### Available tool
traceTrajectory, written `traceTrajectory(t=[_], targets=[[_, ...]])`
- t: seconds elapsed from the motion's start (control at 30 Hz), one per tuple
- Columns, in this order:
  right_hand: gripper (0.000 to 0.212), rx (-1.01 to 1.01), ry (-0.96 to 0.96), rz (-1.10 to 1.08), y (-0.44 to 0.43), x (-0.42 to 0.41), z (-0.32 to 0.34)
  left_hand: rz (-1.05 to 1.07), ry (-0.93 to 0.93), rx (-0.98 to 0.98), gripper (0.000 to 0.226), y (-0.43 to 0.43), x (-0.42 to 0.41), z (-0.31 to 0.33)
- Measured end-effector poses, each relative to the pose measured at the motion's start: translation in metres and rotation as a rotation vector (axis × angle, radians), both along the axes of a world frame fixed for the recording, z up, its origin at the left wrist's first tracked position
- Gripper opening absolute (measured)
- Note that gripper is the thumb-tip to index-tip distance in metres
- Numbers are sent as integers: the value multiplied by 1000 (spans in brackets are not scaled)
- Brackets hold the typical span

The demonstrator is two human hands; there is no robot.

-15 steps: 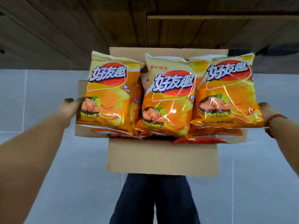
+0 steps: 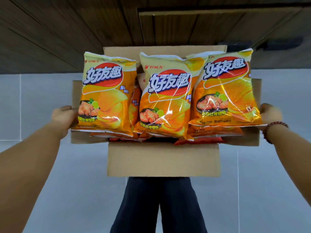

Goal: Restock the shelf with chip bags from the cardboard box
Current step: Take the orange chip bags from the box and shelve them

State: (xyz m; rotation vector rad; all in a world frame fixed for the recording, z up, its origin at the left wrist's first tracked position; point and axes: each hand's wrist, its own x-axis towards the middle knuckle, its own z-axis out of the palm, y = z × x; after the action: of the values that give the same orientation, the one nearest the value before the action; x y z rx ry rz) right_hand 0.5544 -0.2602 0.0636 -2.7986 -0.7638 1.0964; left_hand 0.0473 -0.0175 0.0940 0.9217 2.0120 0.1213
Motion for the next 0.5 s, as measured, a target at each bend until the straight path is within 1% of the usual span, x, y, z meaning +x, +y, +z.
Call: traceTrajectory(t=[0.03, 0.07, 0.1, 0.13, 0.17, 0.2, 0.27, 0.37, 0.5], targets=[[29, 37, -47, -12, 12, -13, 12, -10, -17, -20, 34, 2, -4, -1], [25, 8, -73, -5, 23, -27, 17, -49, 9, -51, 41, -1, -1, 8], [23, 13, -20, 42, 31, -33, 23, -68, 18, -34, 45, 0, -1, 8], [21, -6, 7, 68, 34, -38, 24, -112, 55, -26, 42, 0, 2, 15], [19, -21, 11, 82, 36, -41, 30, -96, 45, -5, 39, 1, 5, 13], [18, -26, 8, 92, 36, -43, 34, -133, 95, -36, 37, -1, 11, 21], [15, -15, 4, 90, 33, -46, 39, -181, 132, -76, 33, -5, 14, 25], [16, 6, 24, 41, 24, -53, 59, -193, 139, -94, 31, -9, 15, 37], [14, 17, 47, -17, 1, -53, 102, -304, 132, -102, 30, -19, 25, 74]])
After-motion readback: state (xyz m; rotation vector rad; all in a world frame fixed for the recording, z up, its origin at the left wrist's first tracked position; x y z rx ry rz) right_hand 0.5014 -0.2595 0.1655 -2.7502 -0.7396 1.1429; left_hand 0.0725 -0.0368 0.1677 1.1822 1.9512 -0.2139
